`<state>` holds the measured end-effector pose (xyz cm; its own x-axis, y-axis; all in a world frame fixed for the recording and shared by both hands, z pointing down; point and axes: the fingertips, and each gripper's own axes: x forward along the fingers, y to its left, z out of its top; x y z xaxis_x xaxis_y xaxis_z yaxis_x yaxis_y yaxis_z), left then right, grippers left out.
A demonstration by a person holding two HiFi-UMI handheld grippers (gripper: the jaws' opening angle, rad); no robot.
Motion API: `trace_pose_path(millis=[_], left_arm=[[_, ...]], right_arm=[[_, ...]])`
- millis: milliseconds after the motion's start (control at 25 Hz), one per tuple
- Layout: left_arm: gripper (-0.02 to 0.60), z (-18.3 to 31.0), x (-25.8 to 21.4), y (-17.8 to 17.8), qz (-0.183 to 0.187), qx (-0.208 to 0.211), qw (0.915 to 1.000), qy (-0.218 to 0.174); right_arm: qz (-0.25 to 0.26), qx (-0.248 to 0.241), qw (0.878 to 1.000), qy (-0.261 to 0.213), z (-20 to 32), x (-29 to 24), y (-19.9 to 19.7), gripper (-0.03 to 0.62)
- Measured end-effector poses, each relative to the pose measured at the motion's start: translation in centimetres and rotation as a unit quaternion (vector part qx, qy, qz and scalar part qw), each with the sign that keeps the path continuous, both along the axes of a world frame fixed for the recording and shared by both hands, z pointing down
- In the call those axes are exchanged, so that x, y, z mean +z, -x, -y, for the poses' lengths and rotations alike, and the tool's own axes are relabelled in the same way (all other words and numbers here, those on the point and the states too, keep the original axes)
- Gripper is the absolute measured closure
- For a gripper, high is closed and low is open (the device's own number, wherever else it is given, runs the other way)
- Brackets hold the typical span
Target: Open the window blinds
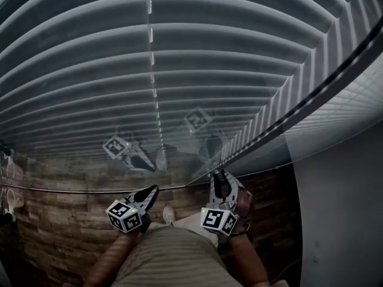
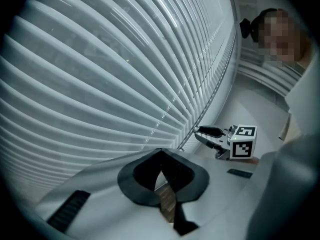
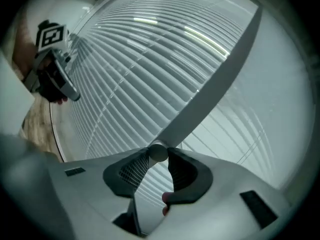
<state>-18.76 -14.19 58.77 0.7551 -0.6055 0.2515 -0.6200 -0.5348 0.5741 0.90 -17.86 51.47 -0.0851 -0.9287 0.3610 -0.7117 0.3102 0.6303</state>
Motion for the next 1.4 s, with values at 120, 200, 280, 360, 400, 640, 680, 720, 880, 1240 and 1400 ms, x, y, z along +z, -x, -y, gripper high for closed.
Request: trace_pose_path(millis=[120, 200, 280, 360, 400, 640, 680, 720, 880, 1240, 1400], left_arm=[[0.571, -0.1, 0.5, 0.0, -0.001, 0.0, 1.0, 0.001], [0.571, -0.1, 0.6, 0.0, -0.001, 0.0, 1.0, 0.0], [0.571, -0.1, 0.5, -0.1, -0.002, 0.001, 1.0, 0.0], [0.571, 0.0, 0.6, -0.2, -0.003, 0.003, 1.0, 0.001], [0.571, 0.0, 0.8, -0.2, -0.004, 0.003, 1.0, 0.002], [0.571, 0.0, 0.6, 0.0, -0.008, -0.001, 0.9999, 0.006], [0.571, 0.0, 0.5, 0.0, -0.008, -0.001, 1.0, 0.006], [0.571, 0.0, 0.4, 0.0, -0.008, -0.002, 1.0, 0.006], [0.571, 0.2, 0.5, 0.2, -0.006, -0.005, 1.0, 0.005], [0.571, 0.6, 0.4, 0.0, -0.003, -0.005, 1.0, 0.001], [0.571, 0.7, 0.5, 0.2, -0.001, -0.007, 1.0, 0.003]], right_arm=[[0.316, 0.021, 0.945, 0.087, 0.1, 1.1, -0.7, 0.468], [0.538, 0.03, 0.828, 0.156, 0.2, 1.4, -1.3, 0.467], [0.677, 0.032, 0.709, 0.193, 0.5, 1.0, -1.4, 0.468], [0.783, 0.044, 0.581, 0.22, 0.7, 1.6, -1.9, 0.468], [0.833, 0.049, 0.5, 0.232, 0.8, 2.1, -1.9, 0.468], [0.911, 0.03, 0.339, 0.233, 0.9, 2.1, -1.7, 0.467], [0.886, 0.027, 0.41, 0.216, 0.9, 1.5, -1.9, 0.467], [0.847, 0.022, 0.493, 0.195, 1.0, 0.8, -2.1, 0.455], [0.533, 0.005, 0.842, 0.083, 0.4, -0.4, -3.0, 0.345], [0.248, 0.003, 0.968, 0.026, 0.6, -0.1, -0.4, 0.461], [0.443, 0.016, 0.893, 0.082, 1.0, 0.3, -1.2, 0.464]])
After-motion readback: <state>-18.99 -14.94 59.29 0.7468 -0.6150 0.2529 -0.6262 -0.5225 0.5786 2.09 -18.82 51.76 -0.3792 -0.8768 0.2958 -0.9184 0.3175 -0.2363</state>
